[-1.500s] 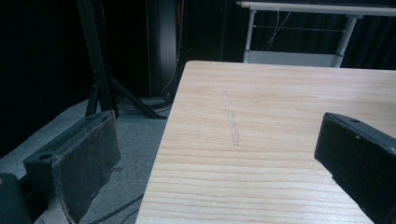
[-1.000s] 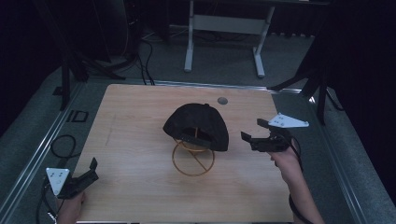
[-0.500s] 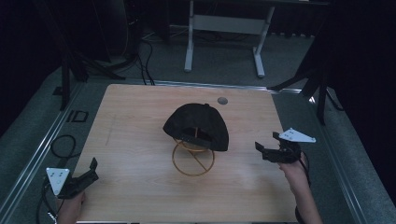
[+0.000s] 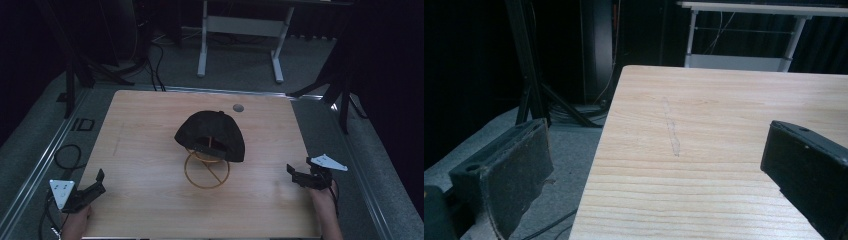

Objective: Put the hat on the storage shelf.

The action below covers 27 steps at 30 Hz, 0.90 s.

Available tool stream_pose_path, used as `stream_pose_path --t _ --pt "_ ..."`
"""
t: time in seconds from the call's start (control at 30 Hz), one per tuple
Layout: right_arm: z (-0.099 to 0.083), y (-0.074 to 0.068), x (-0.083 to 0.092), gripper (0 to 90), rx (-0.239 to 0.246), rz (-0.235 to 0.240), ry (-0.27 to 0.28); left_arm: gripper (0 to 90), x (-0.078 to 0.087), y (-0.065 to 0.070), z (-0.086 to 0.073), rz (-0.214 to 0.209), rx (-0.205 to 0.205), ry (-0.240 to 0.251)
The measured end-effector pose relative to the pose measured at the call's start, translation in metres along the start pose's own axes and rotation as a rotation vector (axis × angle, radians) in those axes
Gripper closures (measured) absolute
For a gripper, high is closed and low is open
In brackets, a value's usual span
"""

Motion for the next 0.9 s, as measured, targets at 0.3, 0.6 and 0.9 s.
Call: stream_pose_path --t 0.3,0.6,0.9 --pt "-0.018 0.015 0.007 12.0 -0.036 -0.051 -0.003 0.6 0.0 0.0 0.0 0.0 0.001 -0.001" --pt "-0.03 0.028 0.015 12.0 -0.072 -0.114 0.009 0.6 0.0 0.0 0.0 0.0 0.002 -0.003" --pt "-0.034 0.031 0.022 12.9 -0.084 -0.149 0.025 0.6 0.0 0.0 0.0 -0.001 0.002 -0.001"
Point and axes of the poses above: each handheld gripper's, and its own axes: x roughly backward along the jaws, z roughly out of its top, y roughly to its right, the point moved 3 cm from there along -x, roughly forward along the jaws, and after that the axes turned 5 degrees about -x, right-handed, at the moved point
